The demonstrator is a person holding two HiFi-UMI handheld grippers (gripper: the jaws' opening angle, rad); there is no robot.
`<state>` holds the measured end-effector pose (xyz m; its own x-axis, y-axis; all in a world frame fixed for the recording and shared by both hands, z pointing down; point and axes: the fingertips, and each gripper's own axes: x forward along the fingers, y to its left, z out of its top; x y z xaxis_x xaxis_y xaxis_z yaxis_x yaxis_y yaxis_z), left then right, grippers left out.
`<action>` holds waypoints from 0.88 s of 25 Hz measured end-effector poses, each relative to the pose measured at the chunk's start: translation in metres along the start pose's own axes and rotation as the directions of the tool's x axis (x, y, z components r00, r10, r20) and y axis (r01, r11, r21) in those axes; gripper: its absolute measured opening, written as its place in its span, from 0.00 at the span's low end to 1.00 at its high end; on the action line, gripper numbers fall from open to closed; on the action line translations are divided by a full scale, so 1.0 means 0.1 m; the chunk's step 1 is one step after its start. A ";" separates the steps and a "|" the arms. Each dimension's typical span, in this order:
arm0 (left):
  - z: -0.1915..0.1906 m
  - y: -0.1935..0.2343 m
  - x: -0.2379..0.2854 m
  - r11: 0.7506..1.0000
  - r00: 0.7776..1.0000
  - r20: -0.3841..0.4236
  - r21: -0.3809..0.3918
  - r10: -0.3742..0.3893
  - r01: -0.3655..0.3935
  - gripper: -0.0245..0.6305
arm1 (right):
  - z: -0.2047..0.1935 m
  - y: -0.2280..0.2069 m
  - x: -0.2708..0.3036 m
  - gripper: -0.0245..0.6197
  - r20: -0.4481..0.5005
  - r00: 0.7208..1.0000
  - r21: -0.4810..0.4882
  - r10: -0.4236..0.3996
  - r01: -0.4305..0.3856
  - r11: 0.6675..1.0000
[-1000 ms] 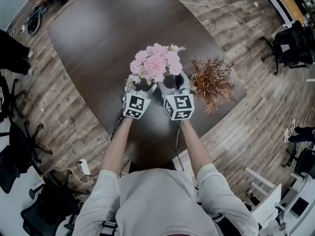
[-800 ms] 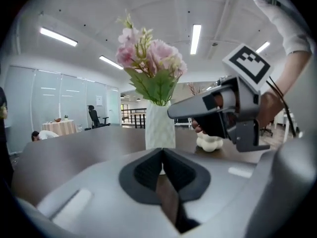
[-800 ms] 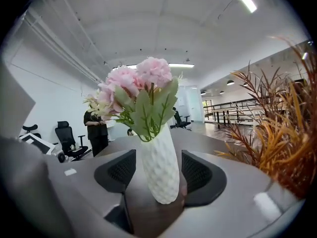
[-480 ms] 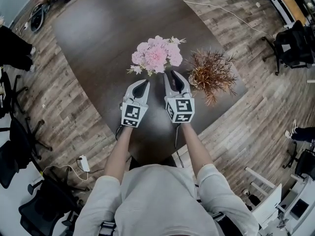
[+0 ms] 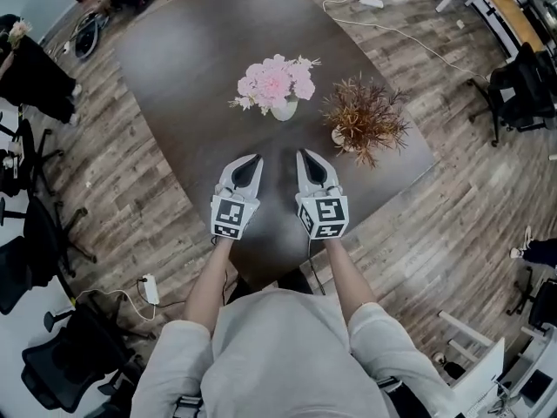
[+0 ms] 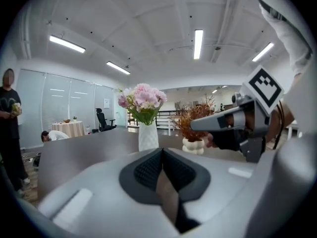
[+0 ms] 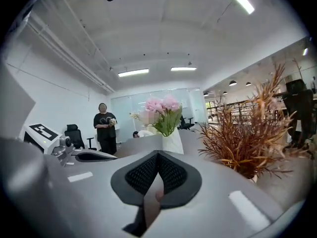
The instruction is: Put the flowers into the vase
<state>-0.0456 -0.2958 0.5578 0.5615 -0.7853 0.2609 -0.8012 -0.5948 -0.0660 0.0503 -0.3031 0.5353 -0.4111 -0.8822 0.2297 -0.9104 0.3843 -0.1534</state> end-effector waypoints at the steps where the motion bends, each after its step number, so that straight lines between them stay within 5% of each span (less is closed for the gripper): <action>1: 0.02 -0.04 -0.09 1.000 1.000 0.002 -0.004 0.005 -0.005 0.05 | 0.00 0.03 -0.09 0.03 0.004 1.000 -0.004 -0.001 0.001 1.000; 11: 0.21 -0.45 -1.24 0.997 0.999 0.037 -0.071 0.015 -0.012 0.05 | -0.08 0.60 -1.27 0.03 0.002 1.000 -0.009 0.006 -0.006 1.000; 22: -0.06 -0.99 -2.98 0.996 0.998 0.058 -0.081 -0.015 0.019 0.05 | -0.20 1.63 -2.47 0.03 0.054 0.998 -0.010 -0.018 0.018 1.000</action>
<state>-0.1347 -0.0024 0.4920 0.5842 -0.7852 0.2056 -0.8044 -0.5939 0.0177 0.0023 -0.0169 0.4732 -0.3919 -0.9023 0.1799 -0.9181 0.3708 -0.1399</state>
